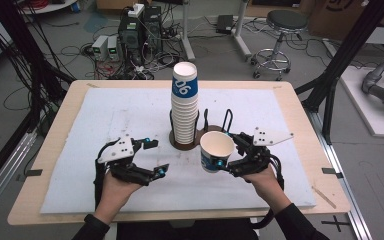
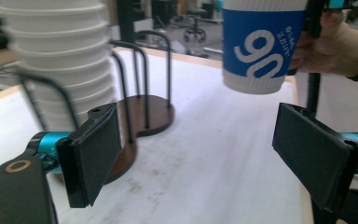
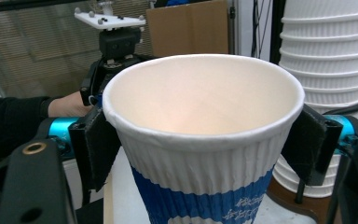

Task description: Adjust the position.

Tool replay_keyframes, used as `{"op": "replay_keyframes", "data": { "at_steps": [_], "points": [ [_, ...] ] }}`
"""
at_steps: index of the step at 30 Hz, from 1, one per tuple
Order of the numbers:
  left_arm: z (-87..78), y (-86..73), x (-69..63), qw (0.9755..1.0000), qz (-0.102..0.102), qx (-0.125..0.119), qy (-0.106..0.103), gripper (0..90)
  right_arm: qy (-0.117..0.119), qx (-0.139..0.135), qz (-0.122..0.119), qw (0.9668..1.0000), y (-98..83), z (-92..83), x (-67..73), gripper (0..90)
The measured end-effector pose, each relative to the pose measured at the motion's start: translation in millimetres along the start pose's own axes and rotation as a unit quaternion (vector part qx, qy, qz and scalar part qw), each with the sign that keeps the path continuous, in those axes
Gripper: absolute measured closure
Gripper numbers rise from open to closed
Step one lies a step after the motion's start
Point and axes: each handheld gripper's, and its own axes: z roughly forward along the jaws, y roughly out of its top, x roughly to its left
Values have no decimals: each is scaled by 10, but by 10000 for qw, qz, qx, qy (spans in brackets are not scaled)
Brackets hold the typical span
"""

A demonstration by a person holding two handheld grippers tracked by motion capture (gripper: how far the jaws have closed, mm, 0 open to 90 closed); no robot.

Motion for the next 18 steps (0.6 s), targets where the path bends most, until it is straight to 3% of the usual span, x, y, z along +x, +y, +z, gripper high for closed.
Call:
{"op": "replay_keyframes", "data": {
  "at_steps": [4, 9, 18],
  "points": [
    [-106, 4, 39, 9997, 42, -110, 230, 155, -24, 9, -13, 10000, -5, -21, -6, 219],
    [-147, 13, 70, 9994, 18, -228, 241, 155, -48, -30, -16, 10000, -6, -38, -19, 219],
    [-127, 17, 34, 9994, 86, -200, 273, 154, -54, -14, -64, 10000, -6, -44, 11, 220]
  ]
}}
